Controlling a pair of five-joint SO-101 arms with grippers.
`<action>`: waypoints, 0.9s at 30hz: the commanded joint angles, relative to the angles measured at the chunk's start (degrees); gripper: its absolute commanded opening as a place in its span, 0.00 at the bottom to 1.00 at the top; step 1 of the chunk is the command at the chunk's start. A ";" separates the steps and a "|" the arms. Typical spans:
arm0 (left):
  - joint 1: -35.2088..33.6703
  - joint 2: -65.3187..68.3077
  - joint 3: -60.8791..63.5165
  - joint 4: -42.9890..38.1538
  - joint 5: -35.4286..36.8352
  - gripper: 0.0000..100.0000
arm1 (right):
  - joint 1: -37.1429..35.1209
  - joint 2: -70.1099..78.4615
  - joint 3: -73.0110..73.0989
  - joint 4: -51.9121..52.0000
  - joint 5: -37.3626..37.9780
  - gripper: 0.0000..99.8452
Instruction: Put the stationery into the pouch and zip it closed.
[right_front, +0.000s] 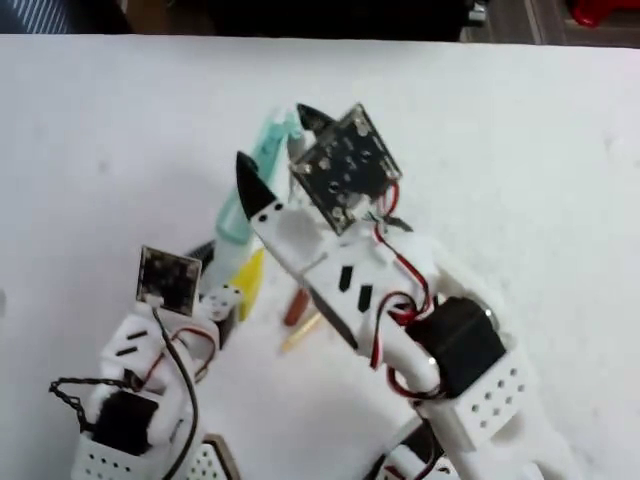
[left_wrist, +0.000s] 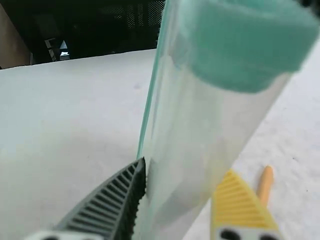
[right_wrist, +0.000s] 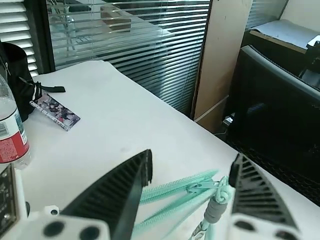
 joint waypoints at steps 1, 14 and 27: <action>-0.22 0.13 -1.67 0.09 0.79 0.21 | 0.48 -2.24 -1.76 1.36 2.64 0.24; -0.31 0.13 -0.35 -2.46 1.14 0.21 | 20.97 -2.15 -4.48 -0.92 2.64 0.24; -5.32 0.13 -0.18 -3.52 1.32 0.21 | 33.54 29.67 2.64 -1.19 -19.60 0.24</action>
